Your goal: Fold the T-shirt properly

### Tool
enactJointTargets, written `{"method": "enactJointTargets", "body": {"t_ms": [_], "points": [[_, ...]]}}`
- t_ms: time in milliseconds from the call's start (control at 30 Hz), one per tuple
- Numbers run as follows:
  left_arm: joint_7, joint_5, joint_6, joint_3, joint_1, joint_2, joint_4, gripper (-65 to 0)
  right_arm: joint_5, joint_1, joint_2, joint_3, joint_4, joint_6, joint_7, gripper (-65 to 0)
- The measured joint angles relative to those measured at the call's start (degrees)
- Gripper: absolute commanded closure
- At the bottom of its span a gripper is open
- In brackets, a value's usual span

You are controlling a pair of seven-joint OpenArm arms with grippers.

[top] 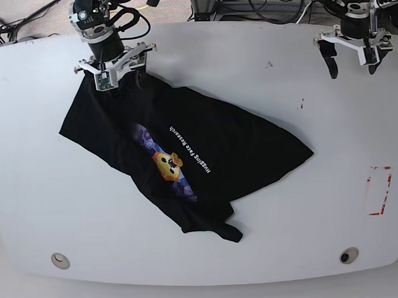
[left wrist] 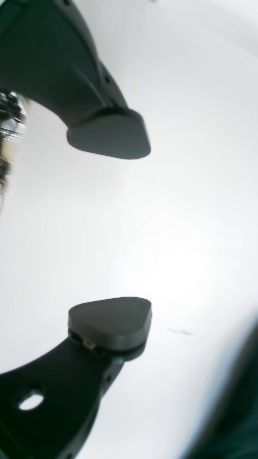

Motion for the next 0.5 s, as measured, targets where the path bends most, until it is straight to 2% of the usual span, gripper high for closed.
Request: {"method": "enactJointTargets", "body": {"t_ms": [133, 267, 500], "points": [[4.7, 0.0, -0.2, 0.1, -2.1, -1.8, 0.0, -57.2, -0.1, 5.2, 0.1, -2.3, 0.0, 0.7, -5.6, -45.0], [5.1, 0.0, 0.3, -0.2, -3.6, -2.7, 0.0, -57.2, -0.4, 12.0, 0.4, -3.1, -0.1, 0.2, -11.8, -42.8], [5.3, -0.2, 0.0, -1.3, -3.7, -3.5, 0.1, -56.9, -0.8, 26.0, 0.4, -3.2, -6.5, 0.3, -18.5, -42.3]]}}
